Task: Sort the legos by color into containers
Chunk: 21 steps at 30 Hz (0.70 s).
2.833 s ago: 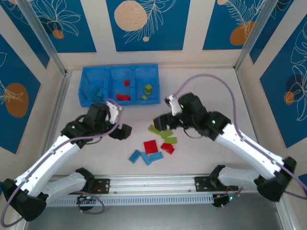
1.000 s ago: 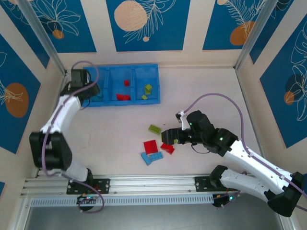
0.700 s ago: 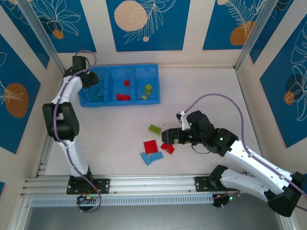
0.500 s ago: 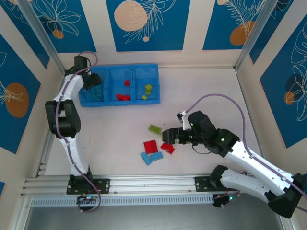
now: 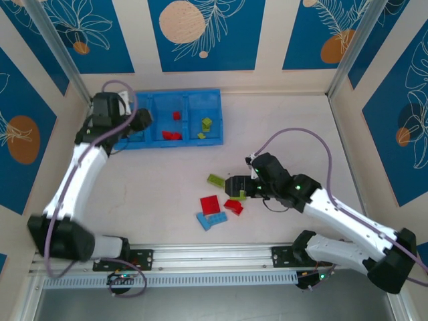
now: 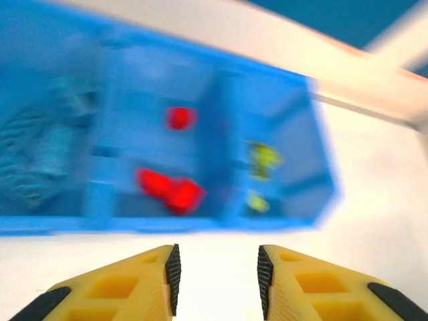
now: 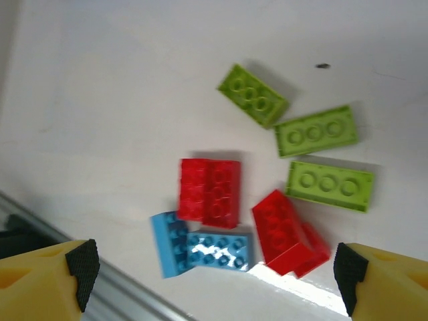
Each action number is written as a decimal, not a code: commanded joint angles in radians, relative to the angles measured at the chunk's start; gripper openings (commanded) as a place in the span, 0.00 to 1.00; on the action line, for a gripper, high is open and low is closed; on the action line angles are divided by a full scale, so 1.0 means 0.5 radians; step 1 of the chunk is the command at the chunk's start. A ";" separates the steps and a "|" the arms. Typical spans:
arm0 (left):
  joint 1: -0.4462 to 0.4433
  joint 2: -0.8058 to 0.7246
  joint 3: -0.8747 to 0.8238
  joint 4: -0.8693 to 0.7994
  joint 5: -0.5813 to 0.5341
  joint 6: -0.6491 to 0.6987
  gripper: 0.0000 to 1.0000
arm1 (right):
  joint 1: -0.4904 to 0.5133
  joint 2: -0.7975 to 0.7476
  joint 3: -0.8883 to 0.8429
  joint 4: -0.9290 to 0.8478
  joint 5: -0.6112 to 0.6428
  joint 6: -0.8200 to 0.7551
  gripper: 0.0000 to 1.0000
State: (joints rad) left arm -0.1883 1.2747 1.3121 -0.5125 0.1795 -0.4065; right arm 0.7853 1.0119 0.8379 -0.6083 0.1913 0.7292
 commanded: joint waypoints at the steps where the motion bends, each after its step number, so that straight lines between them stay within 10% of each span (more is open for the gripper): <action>1: -0.316 -0.307 -0.139 -0.148 -0.005 0.208 0.37 | -0.003 0.212 0.115 -0.109 0.184 0.085 0.93; 11: -0.611 -0.601 -0.272 -0.597 0.298 0.740 0.47 | 0.059 1.026 0.392 0.177 0.146 -0.558 0.90; 21: -0.606 -0.660 -0.390 -0.655 -0.012 0.841 0.66 | 0.031 1.748 0.883 0.129 0.235 -1.043 0.73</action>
State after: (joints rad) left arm -0.4873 0.9607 1.1301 -0.8234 0.2188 -0.0196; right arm 0.8112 1.8240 1.2270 -0.5358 0.3145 0.2958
